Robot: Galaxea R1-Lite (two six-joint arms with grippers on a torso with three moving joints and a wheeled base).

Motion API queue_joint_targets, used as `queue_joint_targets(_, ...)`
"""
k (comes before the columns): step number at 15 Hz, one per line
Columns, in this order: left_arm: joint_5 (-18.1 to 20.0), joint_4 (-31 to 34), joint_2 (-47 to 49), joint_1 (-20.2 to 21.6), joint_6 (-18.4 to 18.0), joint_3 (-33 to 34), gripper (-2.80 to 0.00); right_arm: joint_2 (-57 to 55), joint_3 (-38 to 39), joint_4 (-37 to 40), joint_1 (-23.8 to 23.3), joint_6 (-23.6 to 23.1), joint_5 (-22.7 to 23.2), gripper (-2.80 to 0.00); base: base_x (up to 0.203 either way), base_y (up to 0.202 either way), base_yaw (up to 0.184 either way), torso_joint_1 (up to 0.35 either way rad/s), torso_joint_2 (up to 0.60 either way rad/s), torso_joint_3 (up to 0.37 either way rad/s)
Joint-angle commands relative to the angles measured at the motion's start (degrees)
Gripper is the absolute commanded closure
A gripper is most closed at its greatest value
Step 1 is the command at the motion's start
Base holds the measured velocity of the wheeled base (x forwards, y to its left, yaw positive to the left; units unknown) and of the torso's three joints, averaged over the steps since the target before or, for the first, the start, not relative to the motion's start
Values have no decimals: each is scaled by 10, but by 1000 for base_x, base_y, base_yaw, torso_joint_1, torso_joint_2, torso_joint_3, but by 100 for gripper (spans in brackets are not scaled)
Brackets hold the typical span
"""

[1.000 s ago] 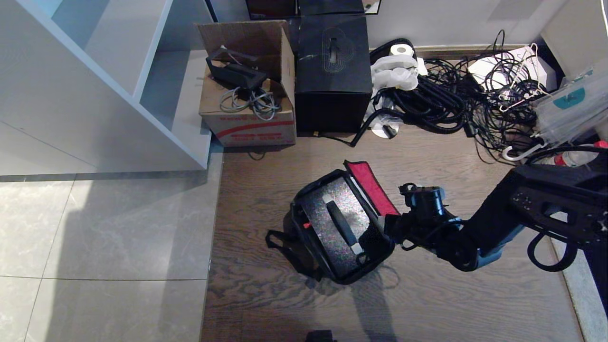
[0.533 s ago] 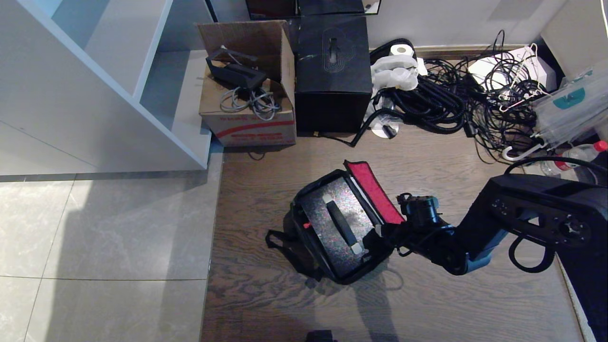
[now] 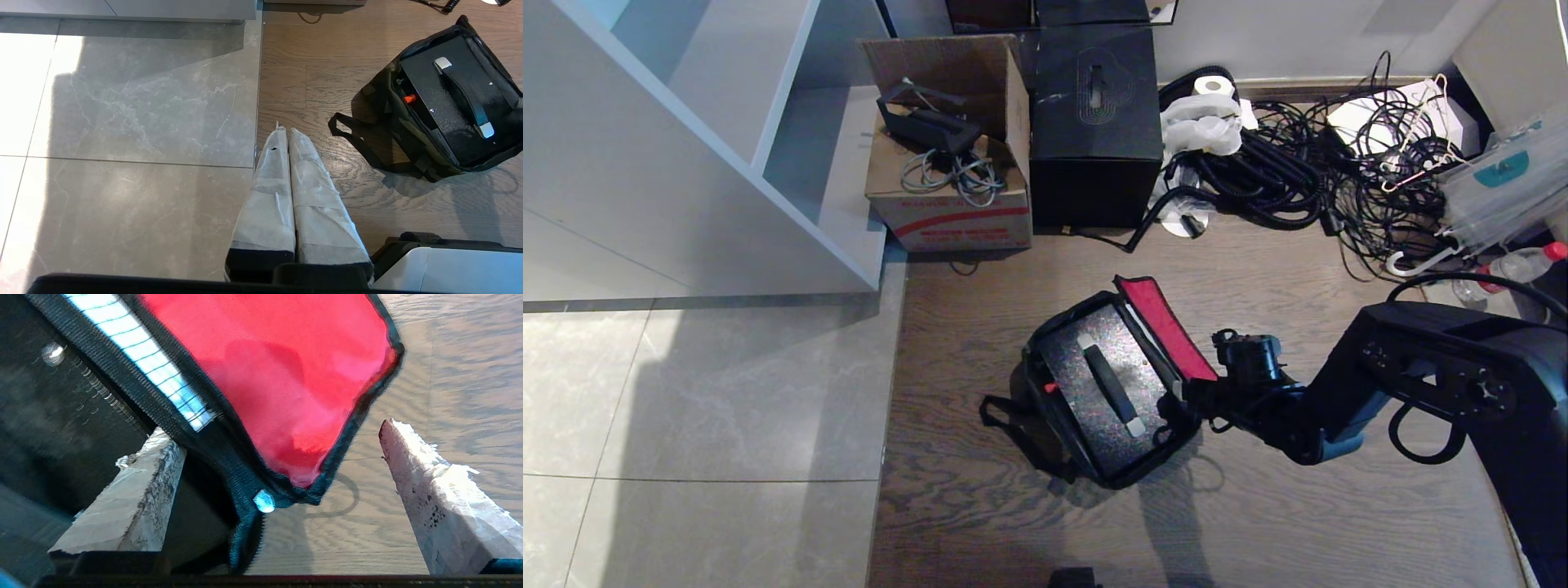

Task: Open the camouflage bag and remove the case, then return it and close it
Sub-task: Close the top of the storage box

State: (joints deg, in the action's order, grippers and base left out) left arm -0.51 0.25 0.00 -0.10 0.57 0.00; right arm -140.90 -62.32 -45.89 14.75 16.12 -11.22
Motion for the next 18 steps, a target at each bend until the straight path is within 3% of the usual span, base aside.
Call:
queue_joint_targets(1,0,0,0,0,0,0,0,-9,-2,-3,-3,1,-3,-280,0,0,0,0,0,0)
queue_joint_targets(2,0,0,0,0,0,0,0,-12,1,-3,-3,1,-12,0,0,0,0,0,0,0)
queue_joint_targets(13,0,0,0,0,0,0,0,-13,0,10,0,-2,-12,0,0,0,0,0,0,0)
queue_joint_targets(16,0,0,0,0,0,0,0,20,-7,50,-44,-31,3,0,0,0,0,0,0,0)
queue_joint_targets(18,0,0,0,0,0,0,0,41,-9,58,-83,-80,53,0,0,0,0,0,0,0)
